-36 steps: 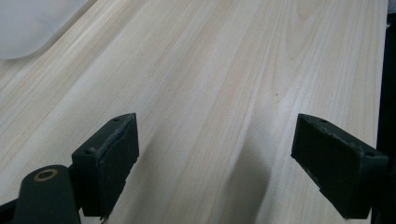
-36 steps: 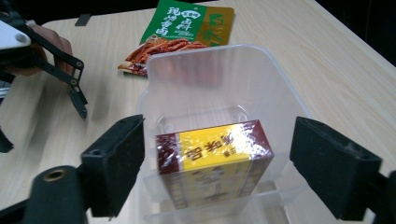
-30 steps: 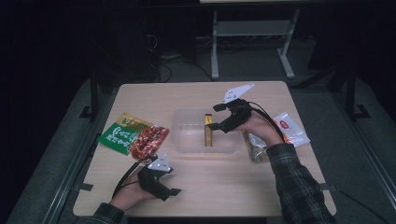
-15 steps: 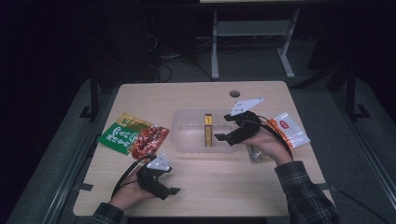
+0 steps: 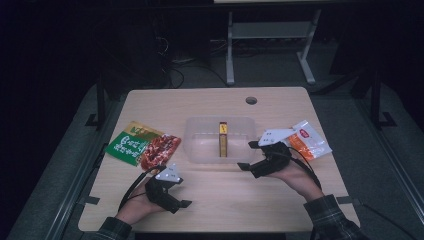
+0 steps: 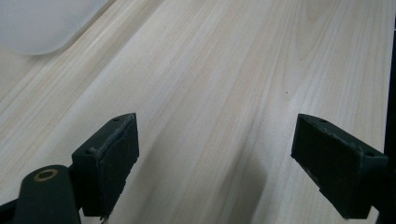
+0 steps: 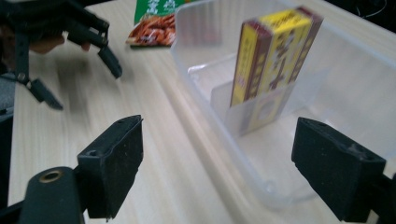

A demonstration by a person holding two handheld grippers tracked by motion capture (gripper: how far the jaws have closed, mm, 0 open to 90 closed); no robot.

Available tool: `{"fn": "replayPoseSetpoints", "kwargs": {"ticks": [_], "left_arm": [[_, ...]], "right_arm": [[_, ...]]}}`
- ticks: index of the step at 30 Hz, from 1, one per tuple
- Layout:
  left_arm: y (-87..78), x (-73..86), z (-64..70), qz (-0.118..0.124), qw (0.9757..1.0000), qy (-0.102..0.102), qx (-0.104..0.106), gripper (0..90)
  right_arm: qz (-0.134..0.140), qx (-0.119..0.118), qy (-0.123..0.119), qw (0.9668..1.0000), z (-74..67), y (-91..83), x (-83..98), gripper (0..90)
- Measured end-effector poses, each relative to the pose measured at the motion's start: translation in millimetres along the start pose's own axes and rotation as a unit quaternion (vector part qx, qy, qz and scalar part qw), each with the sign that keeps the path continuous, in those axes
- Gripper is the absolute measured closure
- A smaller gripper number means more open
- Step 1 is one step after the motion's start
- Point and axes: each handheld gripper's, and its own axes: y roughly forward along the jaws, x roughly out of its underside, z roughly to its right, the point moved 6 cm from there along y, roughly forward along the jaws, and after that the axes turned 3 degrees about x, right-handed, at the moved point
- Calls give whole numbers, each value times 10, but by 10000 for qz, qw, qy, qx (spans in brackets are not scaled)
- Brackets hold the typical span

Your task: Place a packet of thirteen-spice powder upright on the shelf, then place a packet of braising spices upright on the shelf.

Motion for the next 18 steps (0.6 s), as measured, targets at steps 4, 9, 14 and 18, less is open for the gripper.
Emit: {"fn": "replayPoseSetpoints", "kwargs": {"ticks": [4, 9, 14, 18], "left_arm": [[-21, 15, -13, -78, 10000, 39, -26, 146], [-34, 9, -16, 15, 10000, -39, -78, 146], [-48, 19, -26, 8, 9999, -61, -132, 146], [-78, 23, -49, 42, 9996, -170, -200, 146]], "right_arm": [[-31, 94, 61, 9999, -94, -54, 154, 164], [-72, 144, 199, 9997, -179, -94, 335, 165], [-217, 302, 336, 9987, -229, -138, 545, 165], [-260, 421, 540, 9973, -254, -178, 706, 164]]}}
